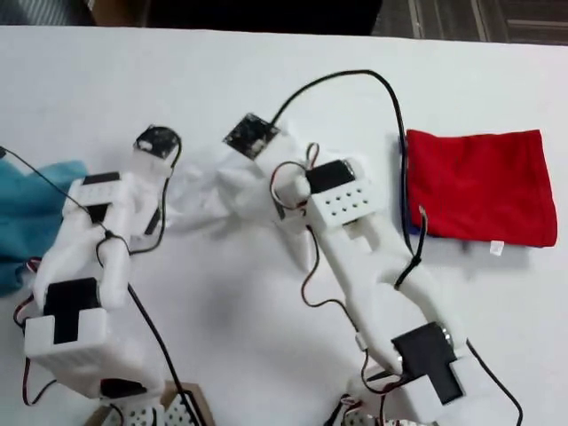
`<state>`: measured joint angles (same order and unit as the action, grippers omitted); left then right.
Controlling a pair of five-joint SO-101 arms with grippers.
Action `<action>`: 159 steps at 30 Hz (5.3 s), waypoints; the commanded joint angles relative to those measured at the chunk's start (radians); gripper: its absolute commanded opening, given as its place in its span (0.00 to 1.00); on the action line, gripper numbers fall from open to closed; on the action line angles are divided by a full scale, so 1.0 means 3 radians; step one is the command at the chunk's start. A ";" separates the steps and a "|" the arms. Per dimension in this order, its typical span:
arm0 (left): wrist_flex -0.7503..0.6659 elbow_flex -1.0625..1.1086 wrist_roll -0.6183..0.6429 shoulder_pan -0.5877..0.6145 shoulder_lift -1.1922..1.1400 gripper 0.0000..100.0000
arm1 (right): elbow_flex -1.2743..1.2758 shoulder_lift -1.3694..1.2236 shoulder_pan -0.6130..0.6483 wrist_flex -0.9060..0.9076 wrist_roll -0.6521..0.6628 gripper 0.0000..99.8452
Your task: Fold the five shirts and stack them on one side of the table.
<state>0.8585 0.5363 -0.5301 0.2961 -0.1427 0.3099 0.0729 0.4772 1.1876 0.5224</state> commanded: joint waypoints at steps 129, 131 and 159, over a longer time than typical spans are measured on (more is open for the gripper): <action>0.1974 -0.2821 -0.0266 0.0061 0.1473 0.02 | -0.3319 0.0110 -0.1261 -0.0115 0.0005 0.02; 0.1979 -0.2744 -0.0266 0.0077 0.1483 0.02 | -0.3324 0.0146 -0.1230 0.0064 0.0005 0.02; 0.2271 -0.2708 -0.0297 0.0358 0.2399 0.02 | -0.3324 0.2023 -0.0913 0.0074 0.0256 0.02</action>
<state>1.5443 -0.2156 -0.6160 0.3468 0.5600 -0.6552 0.6391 0.2010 1.2213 0.5930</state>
